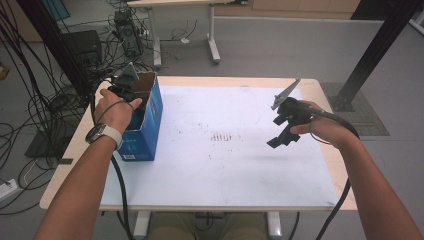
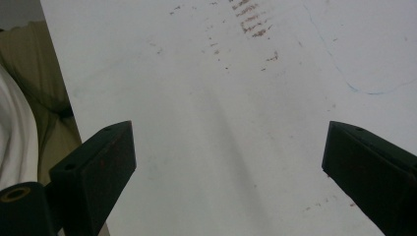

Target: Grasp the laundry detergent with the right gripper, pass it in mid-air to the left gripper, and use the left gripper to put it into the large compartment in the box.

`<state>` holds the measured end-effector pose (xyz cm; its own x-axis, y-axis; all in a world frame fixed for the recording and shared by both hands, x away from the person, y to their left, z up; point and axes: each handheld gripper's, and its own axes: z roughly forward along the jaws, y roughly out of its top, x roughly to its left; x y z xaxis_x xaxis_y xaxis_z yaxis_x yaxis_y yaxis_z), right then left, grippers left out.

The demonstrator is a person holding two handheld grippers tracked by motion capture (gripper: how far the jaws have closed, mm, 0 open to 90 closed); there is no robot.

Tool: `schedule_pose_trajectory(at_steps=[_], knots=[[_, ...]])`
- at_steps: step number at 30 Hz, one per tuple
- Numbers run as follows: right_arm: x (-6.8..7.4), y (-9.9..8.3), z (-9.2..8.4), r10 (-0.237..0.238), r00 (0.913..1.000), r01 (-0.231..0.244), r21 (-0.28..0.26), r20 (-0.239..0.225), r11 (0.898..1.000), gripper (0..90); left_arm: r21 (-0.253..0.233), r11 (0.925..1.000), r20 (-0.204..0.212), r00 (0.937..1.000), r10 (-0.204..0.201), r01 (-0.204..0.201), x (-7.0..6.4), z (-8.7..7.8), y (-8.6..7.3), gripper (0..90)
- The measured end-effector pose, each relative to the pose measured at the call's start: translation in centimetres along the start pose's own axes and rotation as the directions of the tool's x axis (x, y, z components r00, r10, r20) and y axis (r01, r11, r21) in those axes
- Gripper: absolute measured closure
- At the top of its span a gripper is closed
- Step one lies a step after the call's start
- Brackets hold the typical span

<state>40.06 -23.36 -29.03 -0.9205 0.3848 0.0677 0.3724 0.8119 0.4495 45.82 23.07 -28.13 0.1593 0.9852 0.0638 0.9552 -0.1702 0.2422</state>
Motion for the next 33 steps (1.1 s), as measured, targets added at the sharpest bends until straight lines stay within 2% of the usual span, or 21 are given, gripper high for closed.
schedule_pose_trajectory(at_steps=[33], knots=[[0.08,0.02,0.02,0.000,1.0000,0.000,0.005,0.001,1.000,5.8,-0.001,1.0000,0.005,1.0000,-0.001,0.001,0.07,0.02,0.01,37.5]])
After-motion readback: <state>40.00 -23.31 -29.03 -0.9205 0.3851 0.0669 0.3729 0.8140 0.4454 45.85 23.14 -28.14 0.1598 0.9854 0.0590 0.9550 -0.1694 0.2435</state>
